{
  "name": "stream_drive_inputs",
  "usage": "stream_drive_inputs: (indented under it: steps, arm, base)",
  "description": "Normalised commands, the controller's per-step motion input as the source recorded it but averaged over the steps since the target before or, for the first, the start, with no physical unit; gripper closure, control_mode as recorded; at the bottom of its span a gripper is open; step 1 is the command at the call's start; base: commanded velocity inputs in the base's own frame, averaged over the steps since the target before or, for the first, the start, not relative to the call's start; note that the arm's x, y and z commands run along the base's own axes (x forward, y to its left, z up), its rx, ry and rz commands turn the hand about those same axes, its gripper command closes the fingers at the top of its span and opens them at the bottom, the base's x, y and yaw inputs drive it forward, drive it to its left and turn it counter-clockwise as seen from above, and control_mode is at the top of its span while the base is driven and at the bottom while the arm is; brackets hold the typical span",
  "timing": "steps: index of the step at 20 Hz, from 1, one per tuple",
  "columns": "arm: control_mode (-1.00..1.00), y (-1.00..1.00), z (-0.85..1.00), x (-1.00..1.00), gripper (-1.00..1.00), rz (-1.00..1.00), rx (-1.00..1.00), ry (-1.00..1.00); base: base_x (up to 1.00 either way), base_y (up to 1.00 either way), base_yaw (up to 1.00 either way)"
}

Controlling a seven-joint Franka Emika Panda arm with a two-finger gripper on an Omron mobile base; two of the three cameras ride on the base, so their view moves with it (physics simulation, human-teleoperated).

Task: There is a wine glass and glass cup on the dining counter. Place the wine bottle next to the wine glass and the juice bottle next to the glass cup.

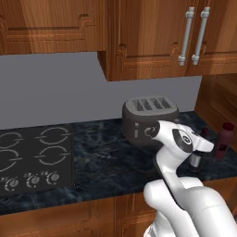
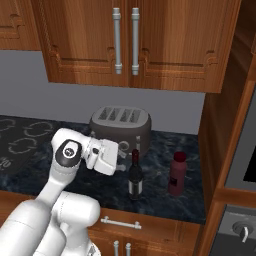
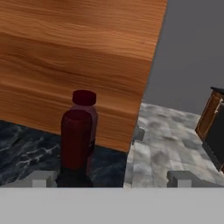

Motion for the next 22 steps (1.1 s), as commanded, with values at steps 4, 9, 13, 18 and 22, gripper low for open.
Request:
stream_drive_inputs:
  steps: [4,9,13,18,22]
  arm:
    - [-1.0,-0.13,-0.18,0.26,-1.0,0.14,0.0,0.0]
    - [-1.0,-0.06,-0.23,0.21,-1.0,0.09,0.0,0.05]
    - [-1.0,-0.04,-0.3,0.18,-1.0,0.07,0.0,0.06]
    - [-1.0,-0.04,-0.28,0.2,-1.0,0.06,0.0,0.04]
    - [-1.0,-0.1,-0.21,0.09,-1.0,0.05,0.0,0.0]
  base:
    - [0.0,0.0,0.0]
    - [0.0,0.0,0.0]
    - [0.0,0.0,0.0]
    - [0.0,0.0,0.0]
    - [0.0,0.0,0.0]
